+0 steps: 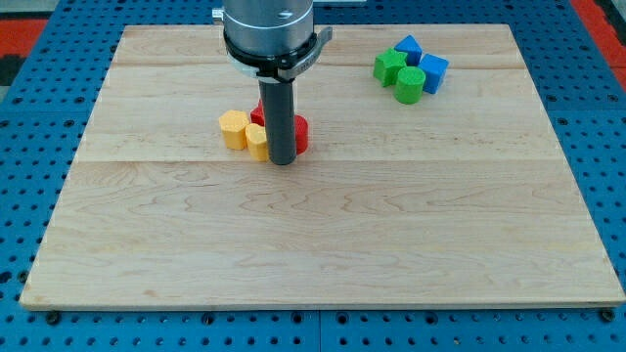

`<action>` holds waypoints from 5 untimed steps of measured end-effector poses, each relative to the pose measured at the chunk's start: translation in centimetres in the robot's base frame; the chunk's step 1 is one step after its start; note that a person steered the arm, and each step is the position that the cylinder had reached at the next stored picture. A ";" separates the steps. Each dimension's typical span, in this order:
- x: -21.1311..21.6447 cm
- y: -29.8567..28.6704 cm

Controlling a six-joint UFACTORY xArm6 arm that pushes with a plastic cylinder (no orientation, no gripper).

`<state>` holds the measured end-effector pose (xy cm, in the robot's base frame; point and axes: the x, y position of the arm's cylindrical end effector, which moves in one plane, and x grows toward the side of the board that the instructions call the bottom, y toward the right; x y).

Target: Point your arm at center of the board

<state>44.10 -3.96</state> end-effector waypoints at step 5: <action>6.0 4.5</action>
<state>50.06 0.57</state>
